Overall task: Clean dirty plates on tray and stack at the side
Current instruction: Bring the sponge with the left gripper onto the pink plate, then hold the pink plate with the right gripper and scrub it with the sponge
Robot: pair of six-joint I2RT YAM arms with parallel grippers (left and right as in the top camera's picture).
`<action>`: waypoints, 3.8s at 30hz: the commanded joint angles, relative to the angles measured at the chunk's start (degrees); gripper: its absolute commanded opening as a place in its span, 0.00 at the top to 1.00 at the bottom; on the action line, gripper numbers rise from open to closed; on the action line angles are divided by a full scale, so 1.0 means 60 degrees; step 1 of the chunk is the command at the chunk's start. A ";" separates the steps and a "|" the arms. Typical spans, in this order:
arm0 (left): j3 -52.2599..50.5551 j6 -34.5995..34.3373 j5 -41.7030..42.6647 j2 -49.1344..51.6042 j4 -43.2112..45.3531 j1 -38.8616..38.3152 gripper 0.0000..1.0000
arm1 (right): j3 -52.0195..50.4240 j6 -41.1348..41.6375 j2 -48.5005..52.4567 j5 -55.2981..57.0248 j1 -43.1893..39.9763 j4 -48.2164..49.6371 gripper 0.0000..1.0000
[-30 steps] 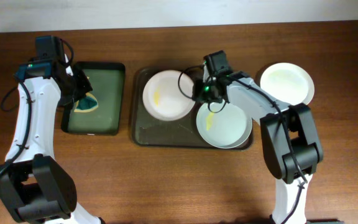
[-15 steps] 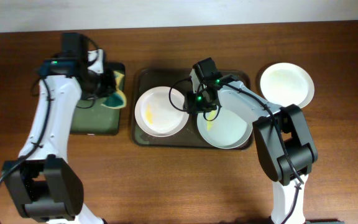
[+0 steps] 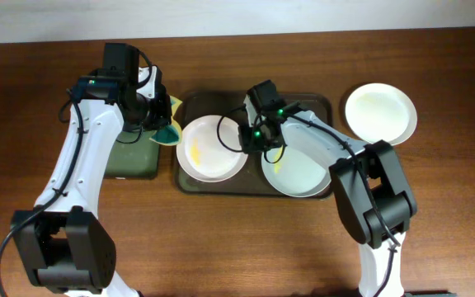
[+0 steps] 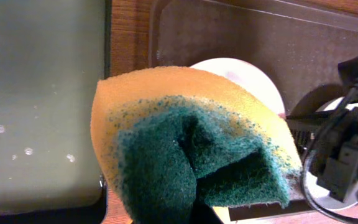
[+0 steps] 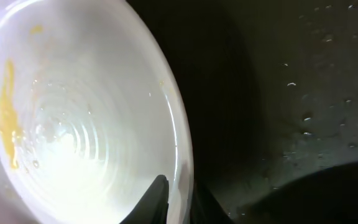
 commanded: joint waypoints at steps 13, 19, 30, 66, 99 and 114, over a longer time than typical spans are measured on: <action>-0.2004 -0.1235 0.0353 0.0073 0.1701 -0.1038 1.00 | -0.0029 0.0517 0.0364 0.0372 -0.0018 0.0058 0.96; -0.2805 -0.3151 0.0197 0.0073 0.3490 -0.1719 1.00 | -0.0029 0.1056 0.0361 0.0321 -0.0120 0.0026 0.96; -0.2976 -0.4513 -0.0998 0.0481 0.3701 -0.1967 1.00 | -0.0029 0.1053 0.0361 0.0331 -0.0237 -0.0007 0.96; -0.1388 -0.2248 -0.2918 0.1035 0.3326 -0.1807 1.00 | -0.0029 0.1049 0.0361 0.0331 -0.0415 -0.0251 0.96; -0.1392 -0.3923 -0.2393 0.3493 0.1821 -0.1093 1.00 | -0.0029 0.1049 0.0361 0.0335 -0.0415 -0.0186 0.96; 0.2062 -0.2455 -0.2175 0.3493 -0.0852 -0.1049 1.00 | -0.0029 0.1049 0.0361 0.0335 -0.0415 -0.0182 0.96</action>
